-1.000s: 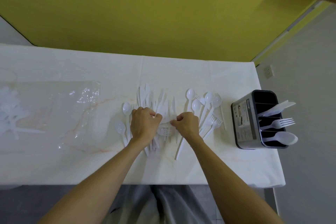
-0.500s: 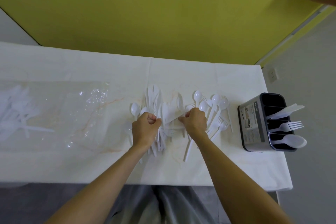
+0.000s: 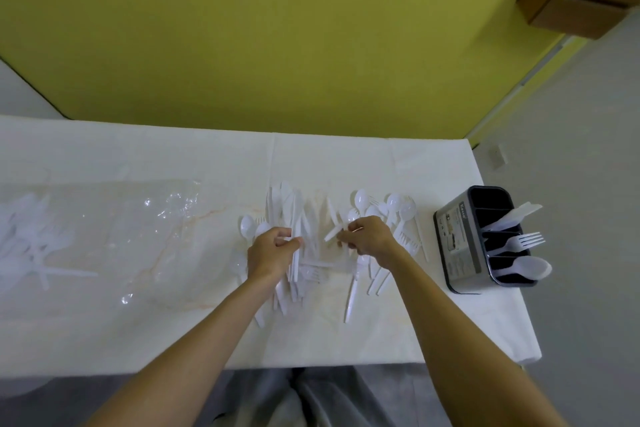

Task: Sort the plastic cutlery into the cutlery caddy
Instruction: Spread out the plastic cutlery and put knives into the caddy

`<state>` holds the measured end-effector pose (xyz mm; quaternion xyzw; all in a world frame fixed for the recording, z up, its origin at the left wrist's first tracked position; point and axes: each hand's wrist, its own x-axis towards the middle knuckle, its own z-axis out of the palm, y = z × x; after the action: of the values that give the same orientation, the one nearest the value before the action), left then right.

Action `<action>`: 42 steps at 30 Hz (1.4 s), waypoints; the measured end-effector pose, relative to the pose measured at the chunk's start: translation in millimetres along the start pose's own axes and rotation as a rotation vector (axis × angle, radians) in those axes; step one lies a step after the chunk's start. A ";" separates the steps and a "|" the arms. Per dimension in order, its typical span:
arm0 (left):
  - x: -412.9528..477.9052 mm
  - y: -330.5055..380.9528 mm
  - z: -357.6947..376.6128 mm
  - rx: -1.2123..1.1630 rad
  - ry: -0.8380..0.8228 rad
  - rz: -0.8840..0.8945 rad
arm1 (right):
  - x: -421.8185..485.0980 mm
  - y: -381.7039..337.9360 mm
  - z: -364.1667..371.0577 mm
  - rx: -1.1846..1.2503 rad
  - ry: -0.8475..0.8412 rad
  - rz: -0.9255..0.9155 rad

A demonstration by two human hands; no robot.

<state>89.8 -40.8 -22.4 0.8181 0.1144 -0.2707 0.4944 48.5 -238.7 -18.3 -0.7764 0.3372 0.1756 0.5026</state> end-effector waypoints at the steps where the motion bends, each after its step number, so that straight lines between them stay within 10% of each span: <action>1: -0.6 2.3 0.7 -0.009 0.006 -0.007 | -1.6 -1.0 -2.9 0.014 -0.012 -0.012; 19: -14.1 35.3 31.8 -0.019 0.033 0.044 | -45.6 13.2 -41.3 0.452 -0.339 -0.037; 42: -31.6 88.8 92.2 -0.156 -0.050 0.285 | -73.0 27.4 -96.9 0.718 0.062 -0.252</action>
<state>73.6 -161.6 27.9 0.7782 0.0054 -0.2085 0.5924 -29.0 -307.8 50.2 -0.5913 0.2940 -0.0403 0.7499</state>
